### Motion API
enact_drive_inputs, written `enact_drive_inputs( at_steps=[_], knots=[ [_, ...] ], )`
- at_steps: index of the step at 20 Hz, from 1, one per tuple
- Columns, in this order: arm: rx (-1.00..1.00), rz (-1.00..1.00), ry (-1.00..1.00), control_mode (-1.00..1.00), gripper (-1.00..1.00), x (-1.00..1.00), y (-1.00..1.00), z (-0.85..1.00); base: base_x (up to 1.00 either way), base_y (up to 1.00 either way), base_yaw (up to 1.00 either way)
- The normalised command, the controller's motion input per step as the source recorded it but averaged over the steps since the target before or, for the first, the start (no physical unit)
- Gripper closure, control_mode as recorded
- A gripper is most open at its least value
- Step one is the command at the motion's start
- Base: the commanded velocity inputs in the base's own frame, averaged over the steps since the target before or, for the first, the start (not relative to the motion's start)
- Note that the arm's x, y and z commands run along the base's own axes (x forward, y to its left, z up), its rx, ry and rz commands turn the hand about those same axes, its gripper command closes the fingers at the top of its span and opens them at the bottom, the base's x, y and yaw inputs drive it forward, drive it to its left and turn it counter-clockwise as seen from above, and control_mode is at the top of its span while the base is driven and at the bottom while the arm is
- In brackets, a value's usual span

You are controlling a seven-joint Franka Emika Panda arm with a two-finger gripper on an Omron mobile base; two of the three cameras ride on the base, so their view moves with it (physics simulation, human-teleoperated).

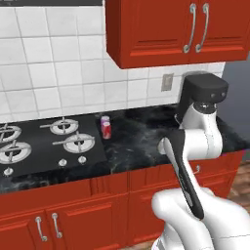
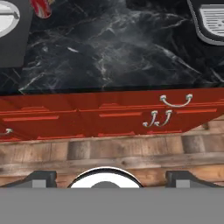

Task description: Four empty soda cans are scattered around the kitchen. Gather all the cans and cluster them next to the stove for recycling.

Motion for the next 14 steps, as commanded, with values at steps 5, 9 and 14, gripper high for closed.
enact_drive_inputs(
  at_steps=[5,9,14],
  knots=[
    [0.00,0.00,0.00,1.00,-1.00,0.00,0.00,0.00,-0.36,-0.35,-0.62],
    [0.00,0.00,0.00,1.00,-1.00,0.00,0.00,0.00,-0.06,0.00,-0.91],
    [0.00,0.00,0.00,1.00,-1.00,0.00,0.00,0.00,0.00,0.00,-0.92]
  ],
)
